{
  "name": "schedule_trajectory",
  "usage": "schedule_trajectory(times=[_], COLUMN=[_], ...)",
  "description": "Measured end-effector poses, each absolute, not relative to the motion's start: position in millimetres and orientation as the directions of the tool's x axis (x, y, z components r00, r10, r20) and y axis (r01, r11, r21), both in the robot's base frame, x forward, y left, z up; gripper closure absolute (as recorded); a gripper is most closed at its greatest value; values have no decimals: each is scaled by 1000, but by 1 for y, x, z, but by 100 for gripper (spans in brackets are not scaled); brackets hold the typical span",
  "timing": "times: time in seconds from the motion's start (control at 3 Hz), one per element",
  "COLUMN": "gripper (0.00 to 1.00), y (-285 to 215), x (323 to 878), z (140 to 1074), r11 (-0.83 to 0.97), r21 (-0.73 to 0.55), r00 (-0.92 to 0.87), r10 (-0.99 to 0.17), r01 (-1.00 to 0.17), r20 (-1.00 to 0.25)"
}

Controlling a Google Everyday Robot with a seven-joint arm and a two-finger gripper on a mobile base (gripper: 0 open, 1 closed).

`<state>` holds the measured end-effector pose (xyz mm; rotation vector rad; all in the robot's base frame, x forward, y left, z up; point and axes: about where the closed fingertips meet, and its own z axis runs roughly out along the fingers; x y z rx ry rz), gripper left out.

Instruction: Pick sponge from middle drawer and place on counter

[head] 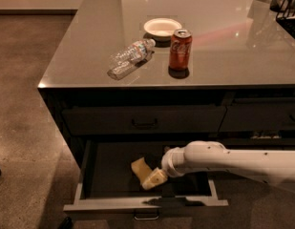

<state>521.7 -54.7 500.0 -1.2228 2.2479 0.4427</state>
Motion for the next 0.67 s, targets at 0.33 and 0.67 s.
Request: schedule_trajectory(times=[0.33,0.67], gripper=[0,0], y=[-44,-38], x=[558,580], z=[477,450], r11=[560,571], r21=[17,47], r00=[-434,-434], r10=[-623,-566], r01=[-829,-819], r20=[-651,-701])
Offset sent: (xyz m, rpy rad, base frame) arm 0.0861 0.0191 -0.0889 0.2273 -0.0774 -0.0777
